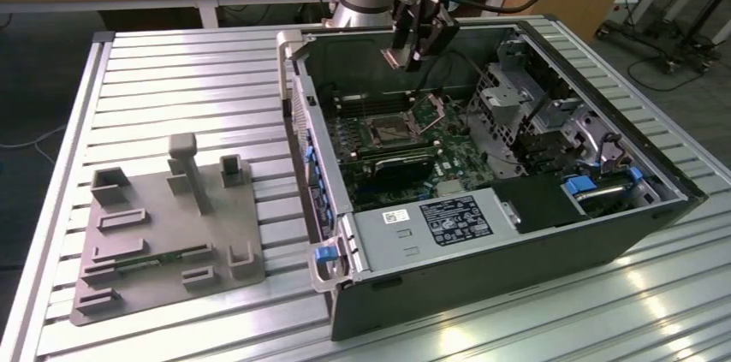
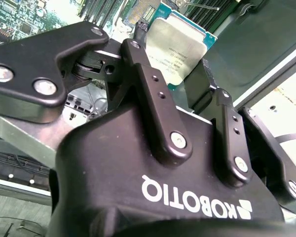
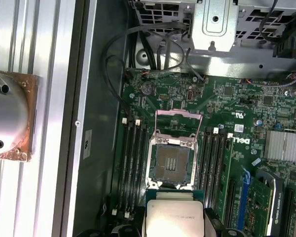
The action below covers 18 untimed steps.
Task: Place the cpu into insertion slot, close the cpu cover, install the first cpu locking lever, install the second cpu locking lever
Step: 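Place the cpu into insertion slot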
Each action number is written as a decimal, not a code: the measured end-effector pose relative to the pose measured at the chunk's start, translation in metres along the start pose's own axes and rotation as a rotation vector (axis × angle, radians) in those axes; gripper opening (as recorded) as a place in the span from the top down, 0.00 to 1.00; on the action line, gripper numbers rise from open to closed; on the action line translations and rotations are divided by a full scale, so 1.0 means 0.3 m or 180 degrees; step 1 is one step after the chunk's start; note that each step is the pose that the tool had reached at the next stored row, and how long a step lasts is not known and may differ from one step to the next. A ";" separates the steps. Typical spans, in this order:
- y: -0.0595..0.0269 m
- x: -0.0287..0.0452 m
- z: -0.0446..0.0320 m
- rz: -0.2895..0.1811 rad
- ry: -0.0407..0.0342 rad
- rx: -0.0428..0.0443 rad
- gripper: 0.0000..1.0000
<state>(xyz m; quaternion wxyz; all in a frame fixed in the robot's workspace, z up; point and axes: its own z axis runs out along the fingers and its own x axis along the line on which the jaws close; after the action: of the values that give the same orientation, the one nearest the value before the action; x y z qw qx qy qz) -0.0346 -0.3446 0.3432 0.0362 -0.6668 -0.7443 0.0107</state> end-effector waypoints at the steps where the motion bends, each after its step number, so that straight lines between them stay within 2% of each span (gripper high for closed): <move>1: 0.000 0.000 0.000 0.0000 0.0000 0.0000 0.46; 4: 0.000 0.000 0.000 0.0000 0.0001 -0.0002 0.46; 5: 0.000 0.000 0.000 -0.0001 -0.0001 -0.0013 0.46; 6: 0.000 0.000 0.000 -0.0002 -0.0005 -0.0042 0.46; 9: -0.003 0.000 0.001 -0.0004 -0.0017 -0.0157 0.46; 18: -0.004 0.000 0.002 0.0013 -0.0017 -0.0163 0.46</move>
<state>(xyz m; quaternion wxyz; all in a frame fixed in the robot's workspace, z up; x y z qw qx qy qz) -0.0357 -0.3446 0.3427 0.0172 -0.6690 -0.7430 -0.0065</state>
